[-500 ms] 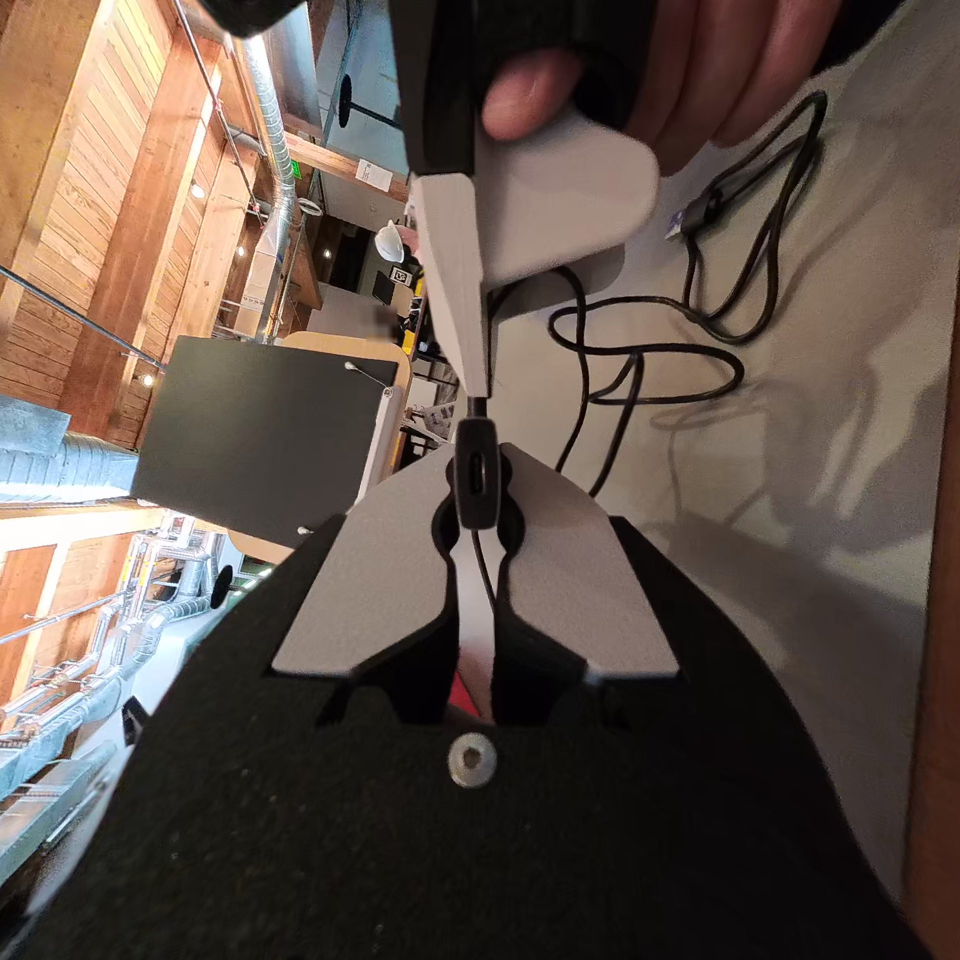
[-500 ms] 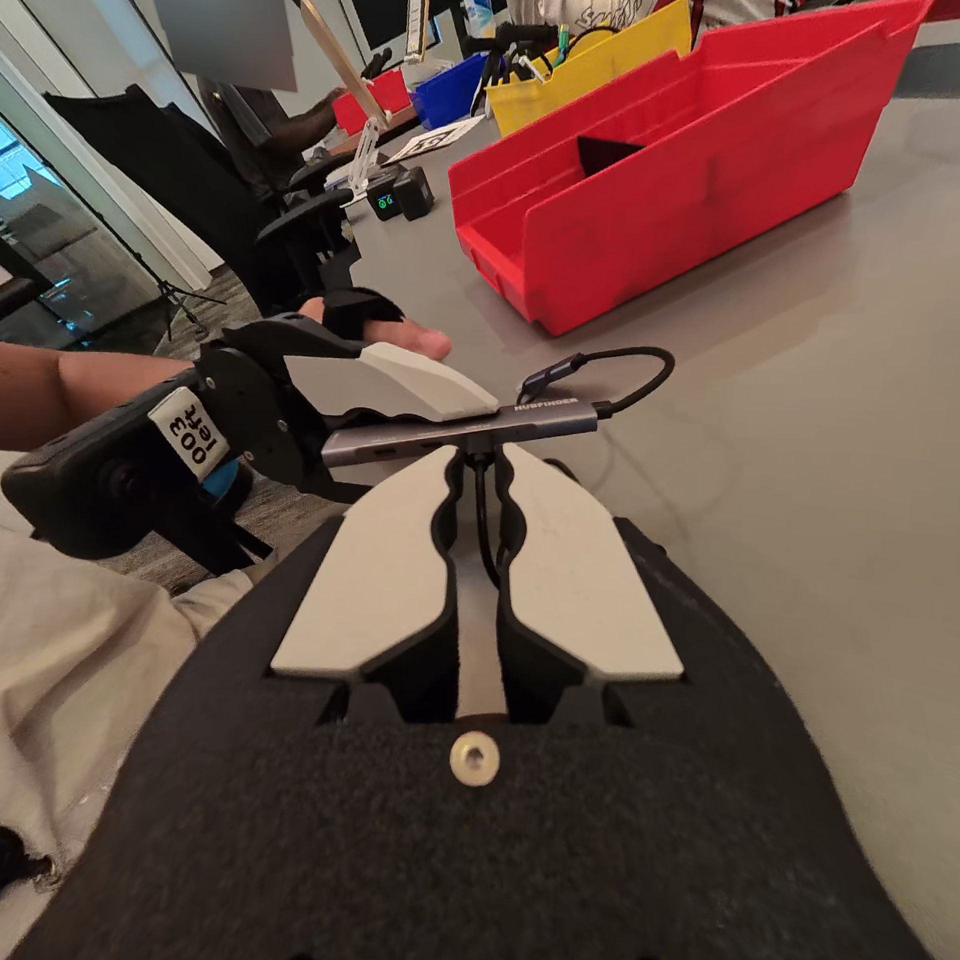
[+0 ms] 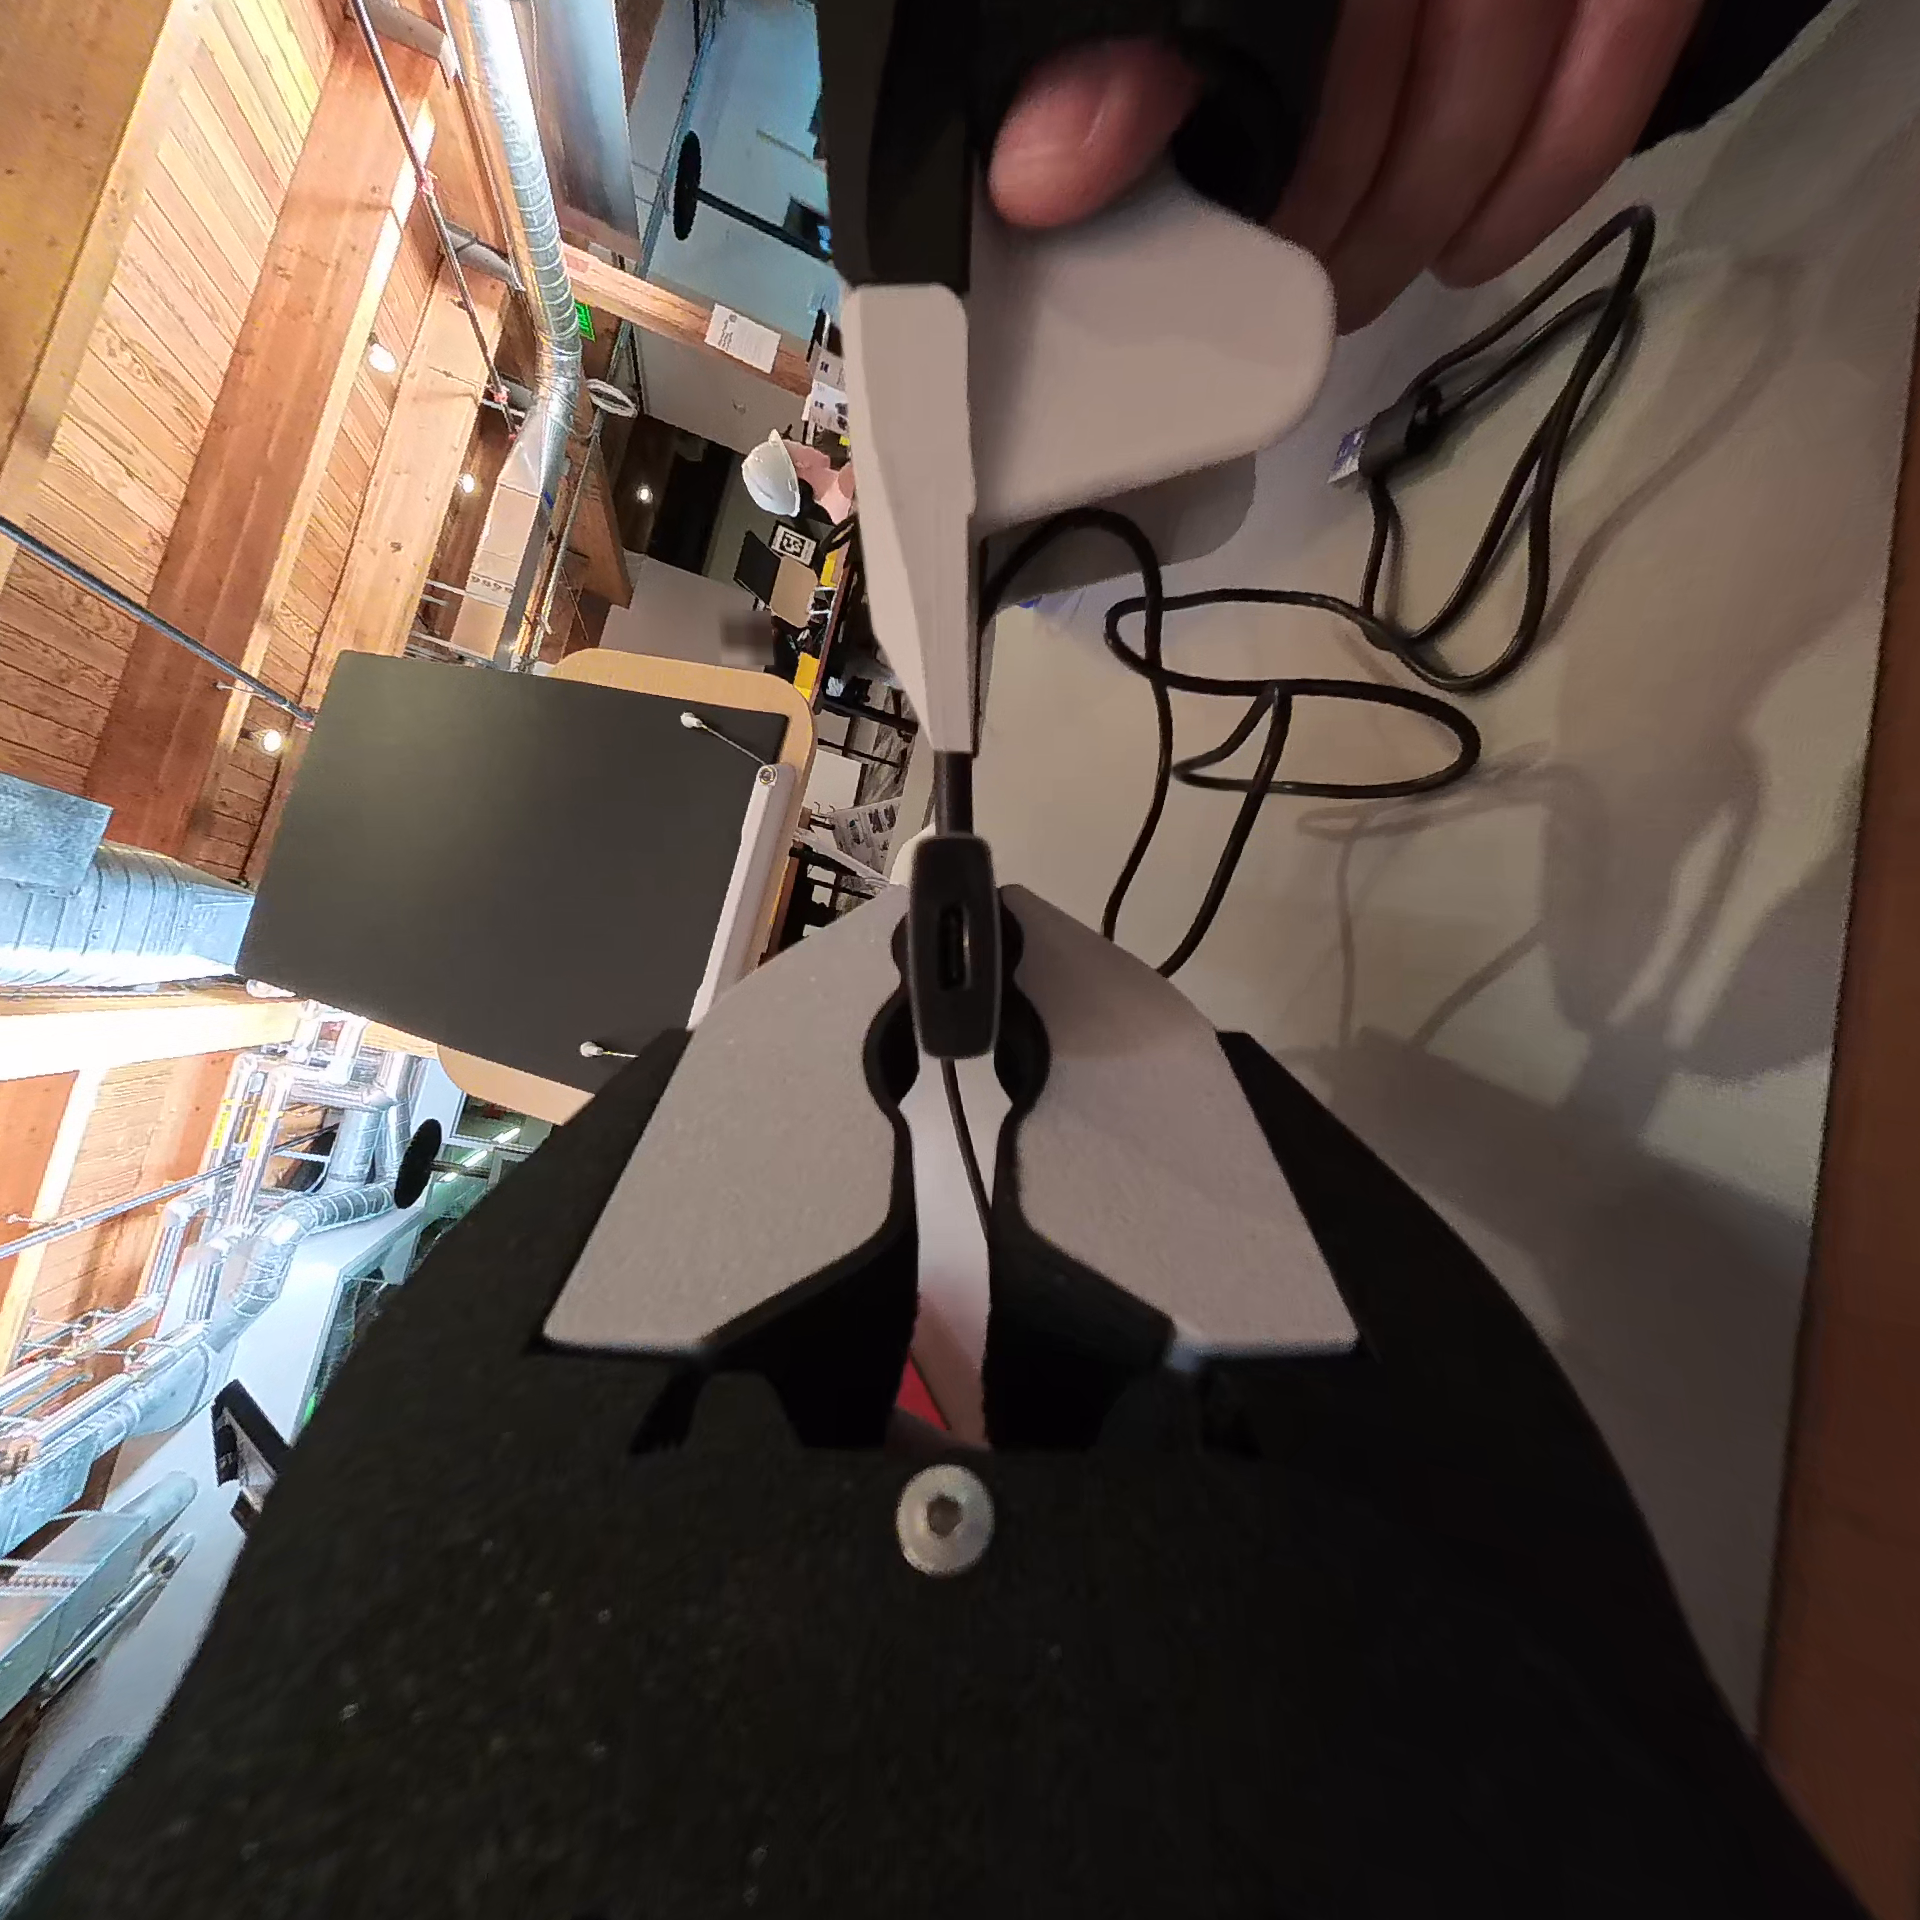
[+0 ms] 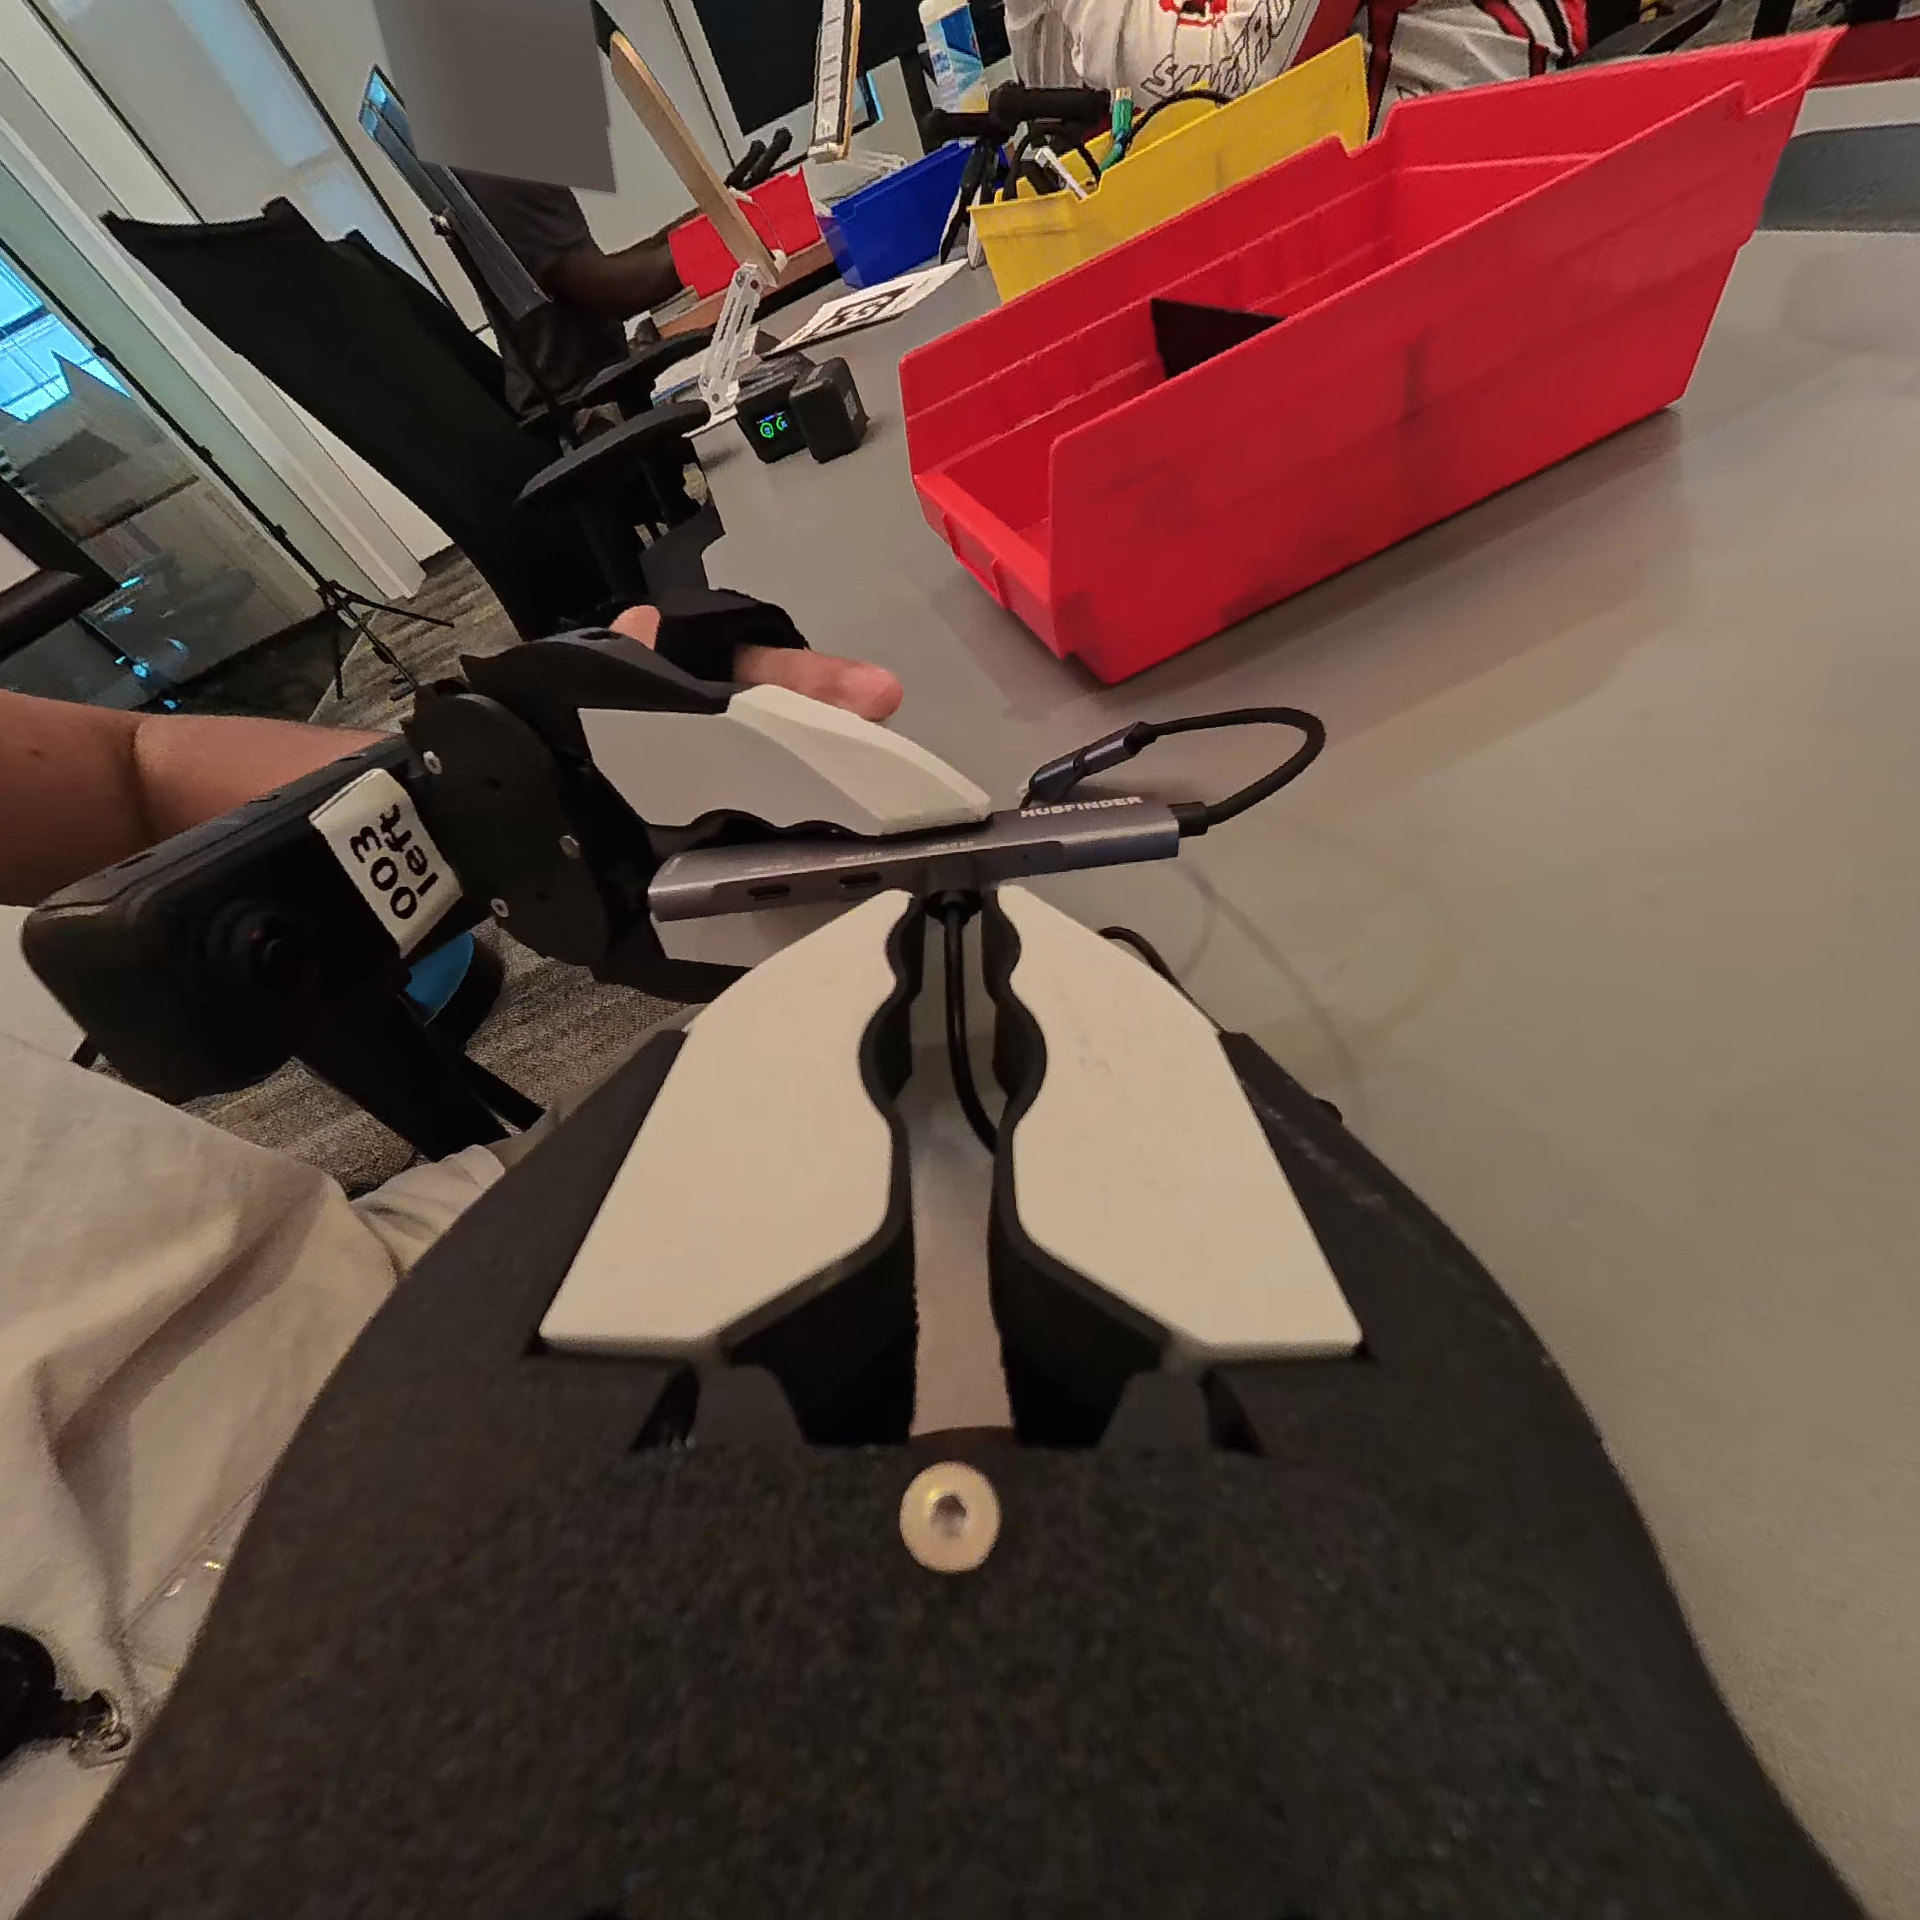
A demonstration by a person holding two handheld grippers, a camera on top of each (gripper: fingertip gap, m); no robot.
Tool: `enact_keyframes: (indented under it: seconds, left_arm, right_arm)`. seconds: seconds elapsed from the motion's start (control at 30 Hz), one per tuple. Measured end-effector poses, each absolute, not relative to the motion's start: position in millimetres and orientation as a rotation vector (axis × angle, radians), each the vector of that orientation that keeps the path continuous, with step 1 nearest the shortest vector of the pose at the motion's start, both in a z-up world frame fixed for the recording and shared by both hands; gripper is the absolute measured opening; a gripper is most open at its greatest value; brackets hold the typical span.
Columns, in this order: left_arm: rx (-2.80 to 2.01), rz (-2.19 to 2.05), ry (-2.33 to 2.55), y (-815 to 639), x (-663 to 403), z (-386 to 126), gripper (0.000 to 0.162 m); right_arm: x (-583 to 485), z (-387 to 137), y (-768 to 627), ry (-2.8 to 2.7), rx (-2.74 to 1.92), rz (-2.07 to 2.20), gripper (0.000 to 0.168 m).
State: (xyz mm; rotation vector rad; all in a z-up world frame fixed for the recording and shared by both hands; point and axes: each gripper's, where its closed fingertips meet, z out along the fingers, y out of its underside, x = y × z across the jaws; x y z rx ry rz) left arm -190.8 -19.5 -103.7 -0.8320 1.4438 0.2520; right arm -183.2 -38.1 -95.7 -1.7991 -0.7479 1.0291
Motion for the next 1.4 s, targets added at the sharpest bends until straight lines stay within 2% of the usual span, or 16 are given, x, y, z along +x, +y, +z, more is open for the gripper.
enact_keyframes:
  seconds: [0.1, 0.67, 1.17, 1.2, 1.27, 1.4]
  left_arm:
    - [-0.832, 0.254, 1.446, -18.7, -191.6, -104.5, 0.010]
    - [-0.735, 0.328, 1.447, -26.5, -187.4, -102.7, 0.008]
    - [-0.749, 0.431, 1.489, -10.1, -193.0, -110.2, 0.009]
    - [-0.745, 0.432, 1.479, -9.6, -193.4, -107.4, 0.009]
    - [-0.775, 0.437, 1.449, -6.4, -194.9, -103.1, 0.009]
    - [-0.746, 0.521, 1.388, -0.2, -202.1, -94.9, 0.009]
  right_arm:
    - [-181.8, -94.9, -37.5, -0.748, -1.794, 1.019, 0.005]
    - [-180.8, -97.1, -47.1, -0.904, -1.811, 1.004, 0.005]
    - [-184.6, -106.4, -31.2, -0.762, -1.863, 0.992, 0.005]
    - [-184.3, -104.1, -30.6, -0.756, -1.845, 1.007, 0.006]
    - [-179.9, -97.1, -28.4, -0.733, -1.810, 1.018, 0.020]
    - [-171.6, -83.2, -32.4, -0.725, -1.748, 0.966, 0.023]
